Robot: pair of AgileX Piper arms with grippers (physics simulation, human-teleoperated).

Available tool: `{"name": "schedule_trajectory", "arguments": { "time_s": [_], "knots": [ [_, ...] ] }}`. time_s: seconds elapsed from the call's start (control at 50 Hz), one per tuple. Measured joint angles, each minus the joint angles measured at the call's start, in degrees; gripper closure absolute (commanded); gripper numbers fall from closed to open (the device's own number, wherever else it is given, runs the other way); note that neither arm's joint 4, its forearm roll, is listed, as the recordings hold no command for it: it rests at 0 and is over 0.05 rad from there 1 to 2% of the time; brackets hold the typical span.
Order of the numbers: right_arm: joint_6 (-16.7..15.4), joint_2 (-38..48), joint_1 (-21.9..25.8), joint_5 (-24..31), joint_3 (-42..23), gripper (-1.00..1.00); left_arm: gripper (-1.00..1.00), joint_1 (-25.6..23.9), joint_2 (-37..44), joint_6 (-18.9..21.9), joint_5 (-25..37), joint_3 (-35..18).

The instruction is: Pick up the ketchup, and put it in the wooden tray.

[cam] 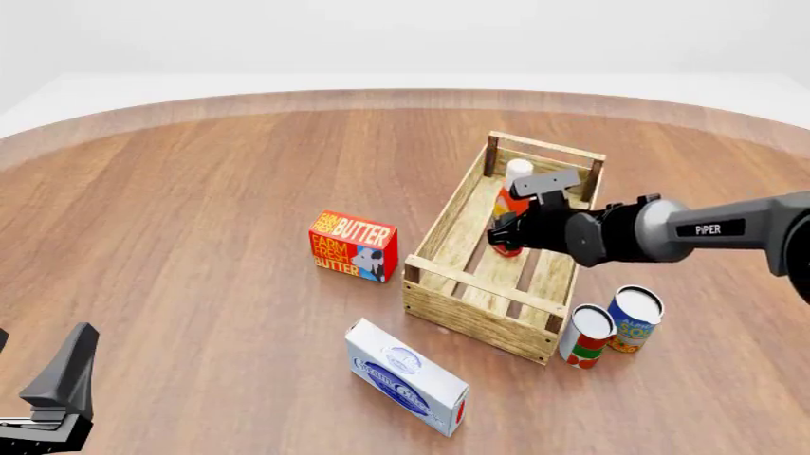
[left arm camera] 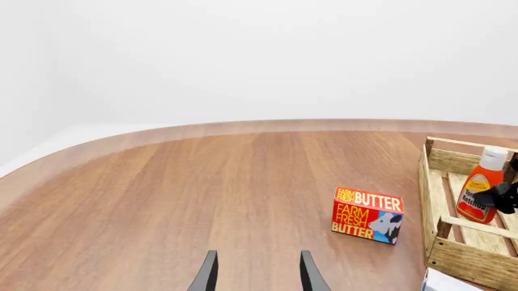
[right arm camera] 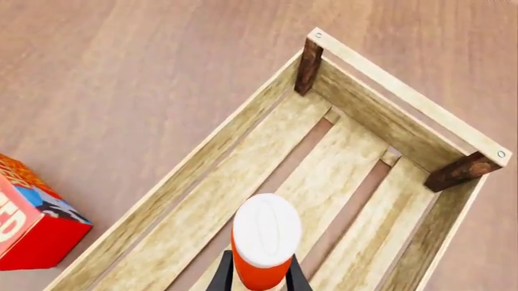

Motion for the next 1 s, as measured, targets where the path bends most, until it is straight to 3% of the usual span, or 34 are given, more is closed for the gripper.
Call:
{"name": "schedule_trajectory", "arguments": {
  "time_s": [0.06,0.08,0.56,1.0],
  "knots": [
    [0.0,0.0,0.0,0.1,-0.1,1.0,-1.0,0.0,0.0,0.0,0.0,0.0],
    [0.1,0.0,0.0,0.2,-0.1,-1.0,-1.0,0.0,0.0,0.0,0.0,0.0],
    [0.5,0.7,-0.3,1.2,-0.1,-1.0,-1.0,0.0,0.0,0.0,0.0,0.0],
    [-1.6,-6.6,-0.1,4.6,0.0,-1.0,-1.0,0.0,0.0,0.0,0.0,0.0]
  ]
}}
